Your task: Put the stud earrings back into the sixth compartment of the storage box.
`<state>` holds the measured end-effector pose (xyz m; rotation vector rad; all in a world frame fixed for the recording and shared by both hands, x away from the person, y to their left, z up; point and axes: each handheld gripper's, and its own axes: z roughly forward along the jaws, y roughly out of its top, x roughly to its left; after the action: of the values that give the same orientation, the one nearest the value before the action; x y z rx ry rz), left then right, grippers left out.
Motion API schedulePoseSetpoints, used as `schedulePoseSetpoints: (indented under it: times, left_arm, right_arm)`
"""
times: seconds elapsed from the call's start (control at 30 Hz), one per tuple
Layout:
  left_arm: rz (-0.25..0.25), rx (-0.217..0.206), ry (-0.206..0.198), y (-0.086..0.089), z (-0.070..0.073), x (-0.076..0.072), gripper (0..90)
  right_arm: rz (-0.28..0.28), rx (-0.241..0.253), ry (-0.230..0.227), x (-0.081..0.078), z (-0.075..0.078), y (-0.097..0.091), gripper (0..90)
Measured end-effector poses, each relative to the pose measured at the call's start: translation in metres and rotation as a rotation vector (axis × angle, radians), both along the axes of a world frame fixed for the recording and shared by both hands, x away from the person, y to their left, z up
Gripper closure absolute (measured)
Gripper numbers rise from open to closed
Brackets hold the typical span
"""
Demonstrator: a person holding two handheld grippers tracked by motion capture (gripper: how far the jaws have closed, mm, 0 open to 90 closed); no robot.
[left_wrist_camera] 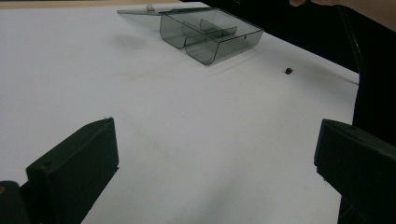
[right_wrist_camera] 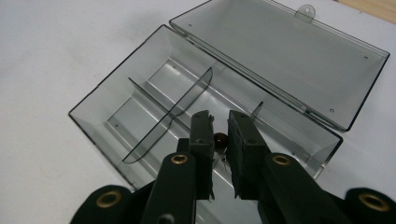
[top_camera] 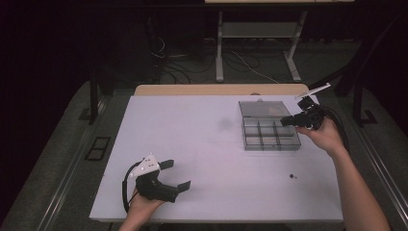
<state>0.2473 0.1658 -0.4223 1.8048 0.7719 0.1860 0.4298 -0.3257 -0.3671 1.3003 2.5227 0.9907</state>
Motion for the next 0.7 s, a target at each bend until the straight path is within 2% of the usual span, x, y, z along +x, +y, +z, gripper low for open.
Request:
schedulePoseSetpoints:
  times: [0.5,0.7]
  left_arm:
    - [0.003,0.018,-0.004,0.000,0.000,-0.001,0.0]
    - [0.002,0.023,-0.004,-0.001,0.000,0.000,0.0]
  right_arm:
    - [-0.045,-0.025,0.013,0.022,-0.030,0.000,80.0]
    - [-0.062,-0.027,0.018,0.026,-0.037,-0.004,79.8]
